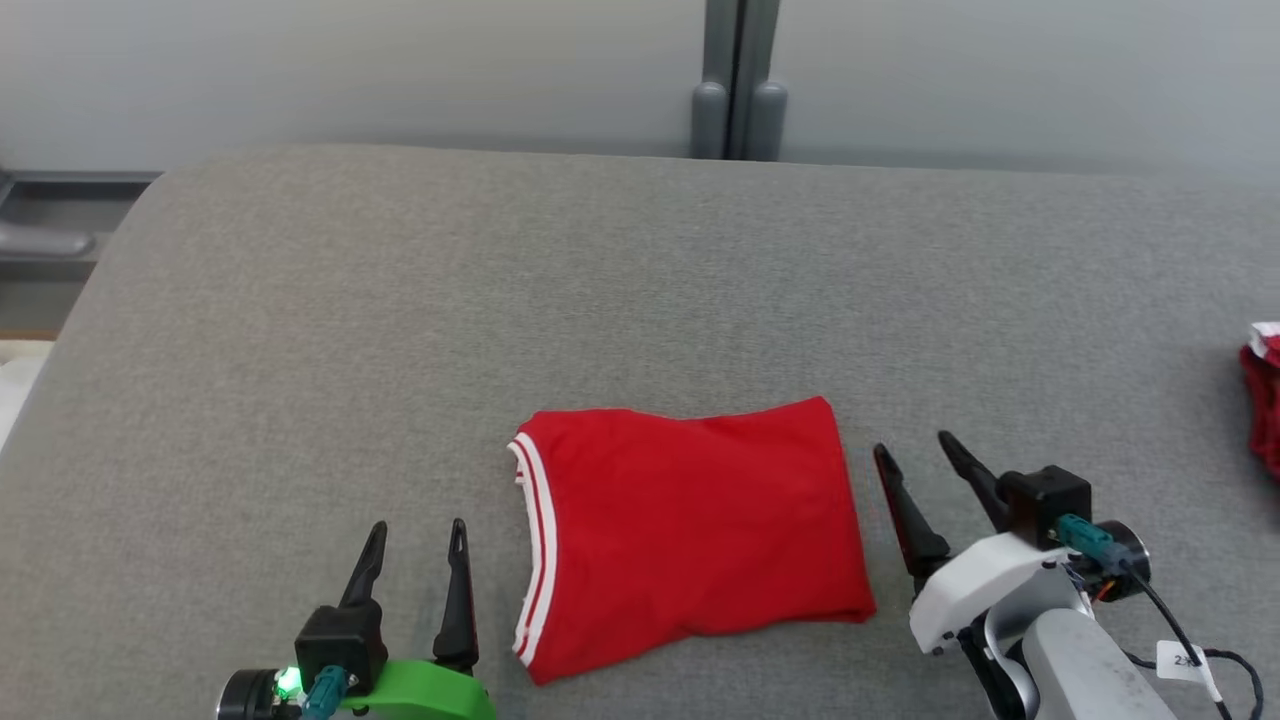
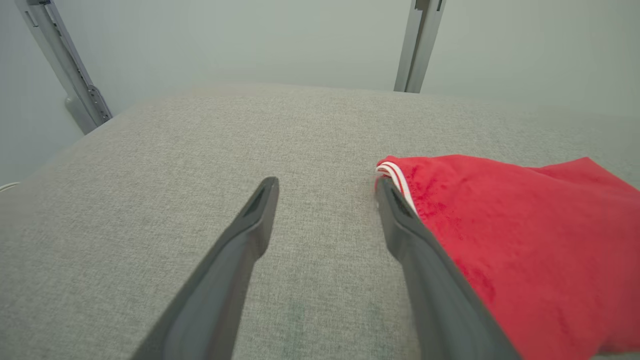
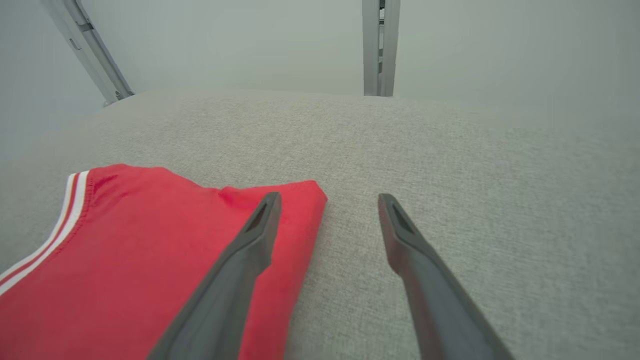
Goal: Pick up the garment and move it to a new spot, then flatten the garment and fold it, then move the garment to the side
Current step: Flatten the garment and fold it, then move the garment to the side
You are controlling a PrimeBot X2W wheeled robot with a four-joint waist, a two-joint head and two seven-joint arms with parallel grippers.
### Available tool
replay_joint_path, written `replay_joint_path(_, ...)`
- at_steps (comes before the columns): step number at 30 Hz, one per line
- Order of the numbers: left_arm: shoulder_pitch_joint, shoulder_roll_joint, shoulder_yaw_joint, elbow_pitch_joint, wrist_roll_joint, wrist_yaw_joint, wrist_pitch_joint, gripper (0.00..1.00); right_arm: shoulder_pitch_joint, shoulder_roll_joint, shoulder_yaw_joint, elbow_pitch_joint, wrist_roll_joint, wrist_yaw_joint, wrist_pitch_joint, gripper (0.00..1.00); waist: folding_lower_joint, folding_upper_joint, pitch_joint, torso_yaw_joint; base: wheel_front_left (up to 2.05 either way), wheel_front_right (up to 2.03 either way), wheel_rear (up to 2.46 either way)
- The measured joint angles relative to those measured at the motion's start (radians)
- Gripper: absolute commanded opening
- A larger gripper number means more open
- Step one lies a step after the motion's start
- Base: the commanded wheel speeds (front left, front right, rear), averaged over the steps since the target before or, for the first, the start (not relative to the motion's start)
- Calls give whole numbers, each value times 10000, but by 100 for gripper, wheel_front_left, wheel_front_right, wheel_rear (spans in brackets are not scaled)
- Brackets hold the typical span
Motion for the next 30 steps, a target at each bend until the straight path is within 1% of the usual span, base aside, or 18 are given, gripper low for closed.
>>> replay_joint_path(4,5,2,144,73,56,-44,0,100,337,2,-825,-128,-295,0,0,100,0,0,-73,-593,0,0,0)
replay_joint_path(9,52,0,253,79,138,-40,0,100,819,8,-1423,-111,-240,0,0,100,0,0,-171,-1239,0,0,0)
replay_joint_path(14,210,0,290,173,211,-36,0,100,1235,13,-1519,52,-203,0,0,100,0,0,-293,-1713,0,0,0)
replay_joint_path(17,215,0,267,165,238,-35,0,100,1247,6,-1540,65,-213,0,0,100,0,0,-347,-1824,0,0,0)
replay_joint_path(20,219,0,238,127,240,-35,0,100,1235,-2,-1308,65,-215,0,0,100,0,0,-344,-1750,0,0,0)
replay_joint_path(23,218,0,203,111,224,-36,0,100,1030,12,-765,104,-17,2,0,100,0,0,-282,-1593,0,0,0)
replay_joint_path(30,64,-2,-98,48,17,-230,0,100,-436,21,734,458,817,0,-2,100,0,0,0,-1066,0,0,0)
